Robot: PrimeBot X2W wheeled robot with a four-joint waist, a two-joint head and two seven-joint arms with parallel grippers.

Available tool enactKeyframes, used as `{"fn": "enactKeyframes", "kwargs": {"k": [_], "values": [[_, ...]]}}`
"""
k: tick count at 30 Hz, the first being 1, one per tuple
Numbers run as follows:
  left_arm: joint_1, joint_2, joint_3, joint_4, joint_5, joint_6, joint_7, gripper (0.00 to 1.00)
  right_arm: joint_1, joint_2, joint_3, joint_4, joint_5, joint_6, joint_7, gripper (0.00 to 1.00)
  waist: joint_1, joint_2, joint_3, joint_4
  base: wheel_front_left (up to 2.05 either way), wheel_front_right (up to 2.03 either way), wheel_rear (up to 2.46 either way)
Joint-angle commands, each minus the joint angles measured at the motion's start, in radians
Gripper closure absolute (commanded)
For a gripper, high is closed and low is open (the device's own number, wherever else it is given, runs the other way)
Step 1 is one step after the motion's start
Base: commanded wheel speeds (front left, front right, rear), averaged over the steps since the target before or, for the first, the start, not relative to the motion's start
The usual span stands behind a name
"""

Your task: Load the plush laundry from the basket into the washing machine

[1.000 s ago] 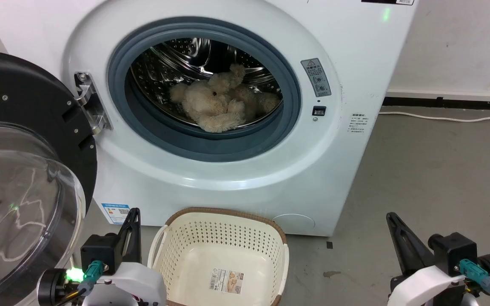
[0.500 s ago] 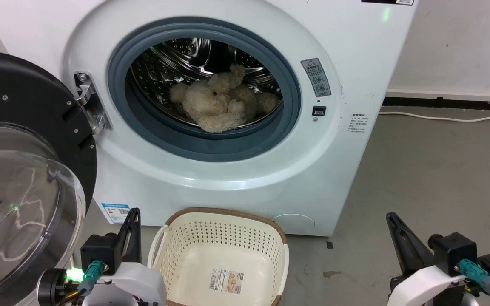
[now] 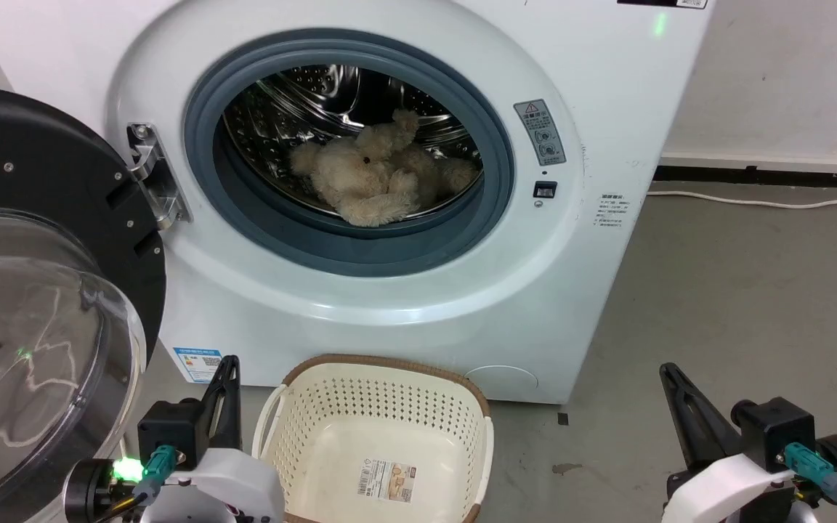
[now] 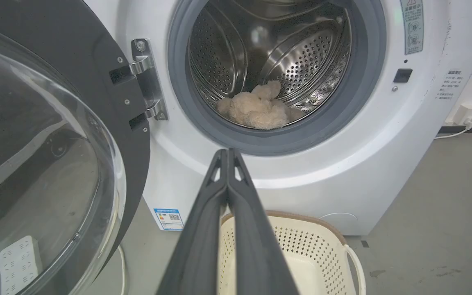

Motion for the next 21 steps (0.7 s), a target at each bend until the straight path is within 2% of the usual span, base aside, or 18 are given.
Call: {"fn": "enactKeyframes", "kwargs": {"k": [1,21], "values": [[0.007,0.000,0.001,-0.005,0.002,-0.004,0.000,1.00,-0.012,-0.001,0.000,-0.003,-0.007,0.001,0.000,1.00,0.0000,0.0000,0.000,0.000,0.00,0.00,0.00],[0.007,0.000,0.001,-0.005,0.002,-0.004,0.000,1.00,-0.012,-0.001,0.000,-0.003,-0.007,0.001,0.000,1.00,0.0000,0.0000,0.000,0.000,0.00,0.00,0.00]]}}
